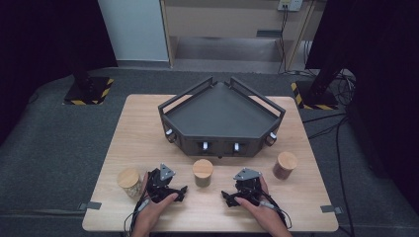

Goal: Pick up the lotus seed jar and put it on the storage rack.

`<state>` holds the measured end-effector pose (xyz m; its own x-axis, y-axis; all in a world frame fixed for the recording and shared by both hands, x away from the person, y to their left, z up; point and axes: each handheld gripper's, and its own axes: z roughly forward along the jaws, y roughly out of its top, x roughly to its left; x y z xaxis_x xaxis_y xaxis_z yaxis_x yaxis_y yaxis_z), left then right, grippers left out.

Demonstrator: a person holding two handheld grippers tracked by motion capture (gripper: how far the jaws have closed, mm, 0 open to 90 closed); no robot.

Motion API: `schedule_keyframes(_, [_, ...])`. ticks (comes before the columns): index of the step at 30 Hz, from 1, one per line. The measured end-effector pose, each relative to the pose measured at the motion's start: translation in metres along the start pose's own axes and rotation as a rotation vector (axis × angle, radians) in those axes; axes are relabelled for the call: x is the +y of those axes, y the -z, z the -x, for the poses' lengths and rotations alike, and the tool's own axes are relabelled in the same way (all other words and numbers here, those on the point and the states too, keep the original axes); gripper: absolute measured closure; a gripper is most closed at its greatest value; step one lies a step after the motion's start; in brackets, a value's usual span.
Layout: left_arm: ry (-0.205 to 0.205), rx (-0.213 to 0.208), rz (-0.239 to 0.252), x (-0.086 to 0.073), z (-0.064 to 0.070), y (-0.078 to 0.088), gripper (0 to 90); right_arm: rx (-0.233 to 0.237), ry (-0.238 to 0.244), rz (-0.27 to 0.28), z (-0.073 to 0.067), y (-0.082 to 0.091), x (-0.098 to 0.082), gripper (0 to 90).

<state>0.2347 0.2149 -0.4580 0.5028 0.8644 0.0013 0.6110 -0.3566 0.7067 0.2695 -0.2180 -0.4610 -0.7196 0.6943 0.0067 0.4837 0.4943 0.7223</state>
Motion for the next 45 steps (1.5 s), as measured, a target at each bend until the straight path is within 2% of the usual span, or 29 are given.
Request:
schedule_keyframes(28, [-0.002,0.007,0.003,-0.002,0.004,0.003,1.0,-0.001,0.0,0.0,0.0,0.0,0.0,0.7])
schedule_keyframes(41, [-0.01,0.006,0.02,0.008,0.01,0.022,2.9,-0.001,0.0,0.0,0.0,0.0,0.0,0.7])
schedule_keyframes(45, [-0.024,0.01,0.026,0.012,0.012,0.028,3.2,-0.001,0.0,0.0,0.0,0.0,0.0,0.7])
